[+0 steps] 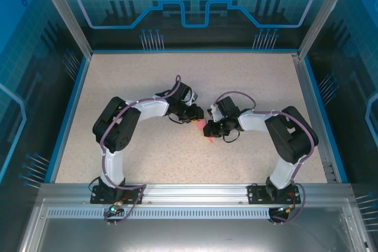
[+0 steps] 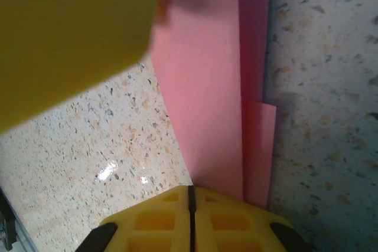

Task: Fold a paper plane with a square sheet of paper (pick it up from the middle)

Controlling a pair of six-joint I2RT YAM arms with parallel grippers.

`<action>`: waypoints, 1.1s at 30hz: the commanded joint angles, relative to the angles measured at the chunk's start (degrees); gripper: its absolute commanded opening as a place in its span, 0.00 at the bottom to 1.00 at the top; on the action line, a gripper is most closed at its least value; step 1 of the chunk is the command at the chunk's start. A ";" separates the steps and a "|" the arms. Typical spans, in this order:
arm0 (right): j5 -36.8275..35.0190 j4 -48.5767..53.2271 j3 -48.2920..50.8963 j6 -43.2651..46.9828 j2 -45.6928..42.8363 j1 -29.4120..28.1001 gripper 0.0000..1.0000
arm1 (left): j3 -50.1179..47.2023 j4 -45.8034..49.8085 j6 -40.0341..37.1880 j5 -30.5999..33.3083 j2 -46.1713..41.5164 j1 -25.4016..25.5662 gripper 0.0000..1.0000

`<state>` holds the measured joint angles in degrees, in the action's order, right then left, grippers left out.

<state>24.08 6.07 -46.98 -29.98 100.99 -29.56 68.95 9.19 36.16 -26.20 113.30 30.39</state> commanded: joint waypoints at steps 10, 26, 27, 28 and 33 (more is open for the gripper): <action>-4.91 9.87 4.26 -0.17 5.07 0.38 0.07 | -2.15 -2.86 1.38 2.08 3.33 -0.21 0.27; -6.07 10.46 5.82 -0.44 5.58 1.13 0.07 | -2.09 -2.90 0.88 6.71 4.57 -8.54 0.26; -6.14 10.35 5.93 -0.58 5.61 1.10 0.07 | -1.78 -2.63 0.93 6.85 4.56 -8.96 0.26; -6.15 10.35 6.09 -0.53 5.58 1.04 0.07 | -1.42 -2.11 0.84 7.06 4.48 -9.35 0.26; -5.97 10.50 5.87 -0.61 5.56 1.17 0.07 | 0.83 0.44 0.17 9.40 4.65 -10.43 0.26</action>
<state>25.63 4.38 -45.69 -30.26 101.25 -28.71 68.25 6.17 37.54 -24.25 115.90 21.96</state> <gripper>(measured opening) 0.071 0.265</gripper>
